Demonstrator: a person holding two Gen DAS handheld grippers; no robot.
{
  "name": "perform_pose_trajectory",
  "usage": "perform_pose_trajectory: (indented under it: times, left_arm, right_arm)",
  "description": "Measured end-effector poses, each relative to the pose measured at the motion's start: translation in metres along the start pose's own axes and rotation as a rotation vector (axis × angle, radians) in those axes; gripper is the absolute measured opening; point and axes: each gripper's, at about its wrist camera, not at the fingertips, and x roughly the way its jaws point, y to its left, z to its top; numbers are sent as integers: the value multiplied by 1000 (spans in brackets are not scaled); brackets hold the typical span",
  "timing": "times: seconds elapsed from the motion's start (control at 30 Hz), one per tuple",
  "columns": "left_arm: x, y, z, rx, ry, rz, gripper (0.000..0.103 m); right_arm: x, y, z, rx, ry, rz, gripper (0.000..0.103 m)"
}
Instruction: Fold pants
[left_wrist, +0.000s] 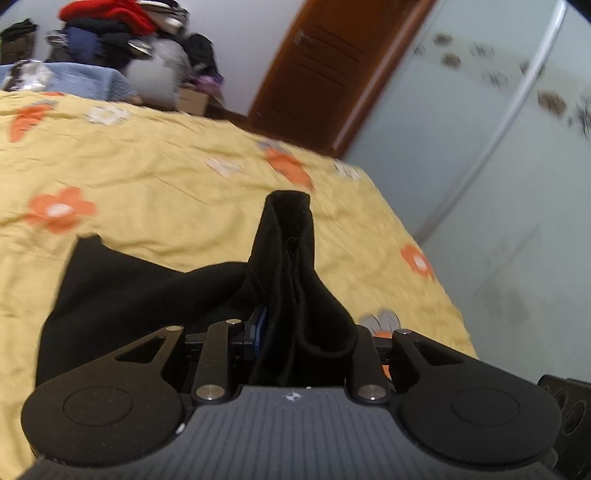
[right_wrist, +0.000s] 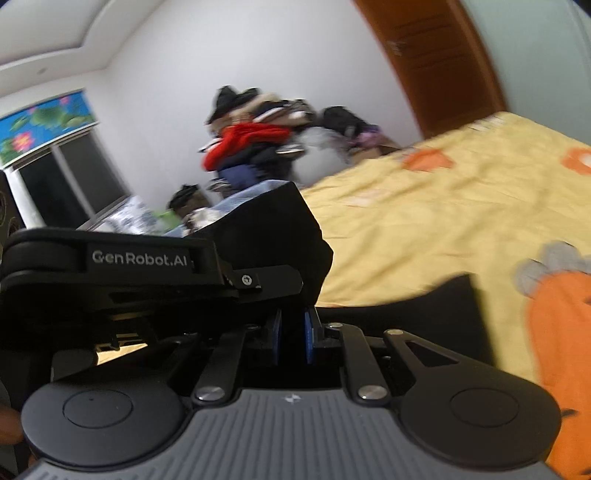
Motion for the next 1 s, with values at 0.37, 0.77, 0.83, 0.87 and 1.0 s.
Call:
perform_pose_trajectory:
  times: [0.37,0.77,0.83,0.87,1.0]
  left_arm:
    - [59,-36,-31,71,108,15,31]
    - [0,1,-18,-24,89,-151,68]
    - [-18,17,-12,-17,29,-117,73]
    - [-23,24,-9,-18,13,-91,76]
    - [-18,52,1,41,14,105,78]
  right_arm:
    - [-36,-77,-19,92,43,-70,13]
    - [-89,-106,1,152,-85,-167,18]
    - [-78,-91,8,132,-102,-111,46]
    - [-69,-83,10,106,-103,-112,57]
    - [-28,-57,12,-19,-17,-162,68]
